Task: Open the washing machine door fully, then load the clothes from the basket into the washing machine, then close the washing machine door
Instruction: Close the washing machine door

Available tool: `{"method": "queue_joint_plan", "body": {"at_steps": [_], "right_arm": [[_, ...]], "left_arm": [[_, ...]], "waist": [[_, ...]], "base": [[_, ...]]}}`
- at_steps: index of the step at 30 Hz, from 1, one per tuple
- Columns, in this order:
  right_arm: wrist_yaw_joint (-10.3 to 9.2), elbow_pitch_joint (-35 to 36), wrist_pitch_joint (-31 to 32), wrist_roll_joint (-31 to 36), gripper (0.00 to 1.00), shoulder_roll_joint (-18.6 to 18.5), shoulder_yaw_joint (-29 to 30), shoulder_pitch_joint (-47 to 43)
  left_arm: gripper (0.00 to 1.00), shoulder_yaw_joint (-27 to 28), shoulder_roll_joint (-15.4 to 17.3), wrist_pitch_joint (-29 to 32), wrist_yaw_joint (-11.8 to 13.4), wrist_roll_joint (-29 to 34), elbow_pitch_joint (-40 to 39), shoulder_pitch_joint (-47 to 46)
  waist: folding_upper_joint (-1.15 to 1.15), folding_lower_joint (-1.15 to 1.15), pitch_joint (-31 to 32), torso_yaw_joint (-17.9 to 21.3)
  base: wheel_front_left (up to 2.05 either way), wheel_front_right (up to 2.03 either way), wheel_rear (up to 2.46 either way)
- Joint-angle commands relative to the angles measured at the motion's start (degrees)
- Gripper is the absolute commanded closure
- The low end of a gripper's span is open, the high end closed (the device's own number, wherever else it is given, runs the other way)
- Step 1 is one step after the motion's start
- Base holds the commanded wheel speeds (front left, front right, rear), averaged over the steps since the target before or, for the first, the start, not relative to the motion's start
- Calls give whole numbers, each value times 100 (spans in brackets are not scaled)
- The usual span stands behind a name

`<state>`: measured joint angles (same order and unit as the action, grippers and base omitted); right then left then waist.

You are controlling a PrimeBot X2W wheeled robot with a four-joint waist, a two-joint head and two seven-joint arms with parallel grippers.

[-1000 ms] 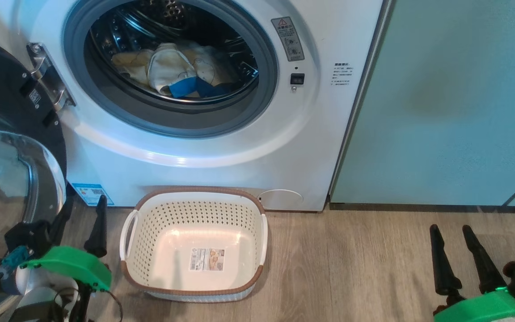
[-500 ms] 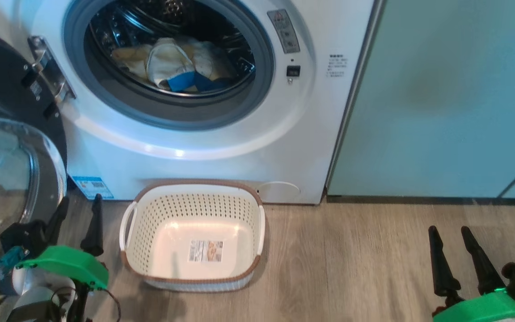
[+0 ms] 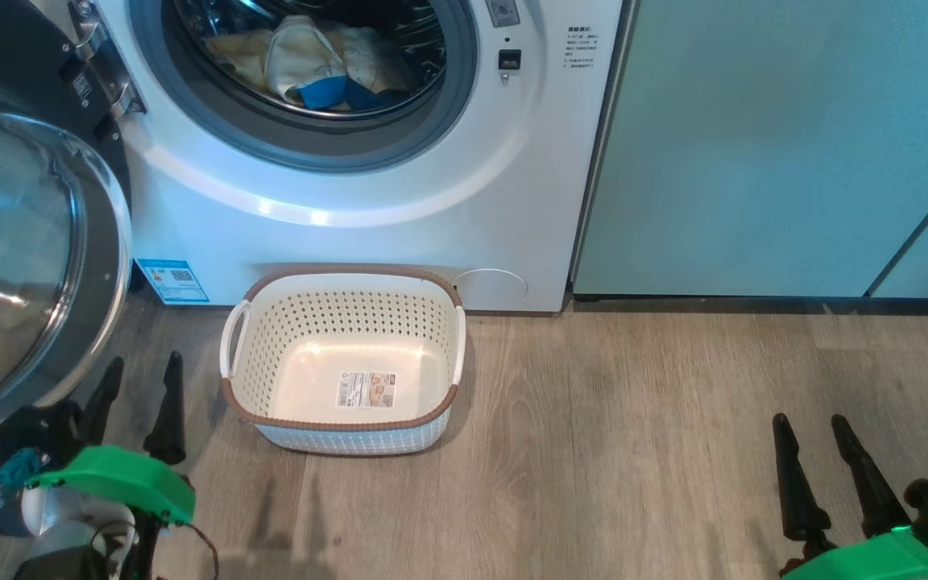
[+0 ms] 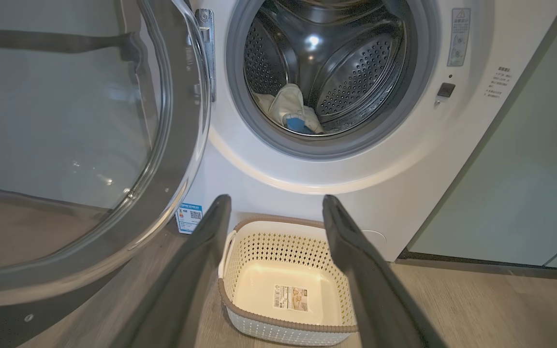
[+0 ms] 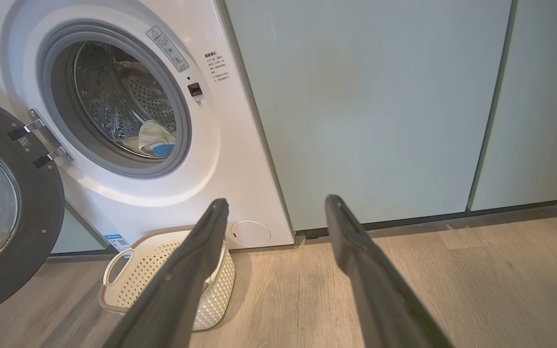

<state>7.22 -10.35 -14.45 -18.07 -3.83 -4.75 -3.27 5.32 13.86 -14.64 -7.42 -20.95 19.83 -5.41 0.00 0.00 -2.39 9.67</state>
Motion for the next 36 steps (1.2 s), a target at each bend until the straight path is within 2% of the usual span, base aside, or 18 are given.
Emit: {"method": "queue_joint_plan", "body": {"at_steps": [1,20,28,36], "right_arm": [[26,205,-55,27,0,-135,-94,149],[26,238,-55,44,0,-142,-31,120],[26,251,-55,49,0,-123,-24,124],[26,248,-55,51,0,-186,-53,143]], "left_arm": [[0,245,150,-36,-6,-28,-182,-165],[0,383,13,-36,-6,74,-204,-157],[0,528,-100,-36,0,135,-200,-179],[0,607,-207,-36,-2,236,-183,-224]], "waist": [[0,0,7,-3],[0,0,14,-182],[0,0,-20,-540],[0,0,-17,-1149]], "base": [[-67,67,0],[-10,10,0],[0,0,0],[0,0,0]]}}
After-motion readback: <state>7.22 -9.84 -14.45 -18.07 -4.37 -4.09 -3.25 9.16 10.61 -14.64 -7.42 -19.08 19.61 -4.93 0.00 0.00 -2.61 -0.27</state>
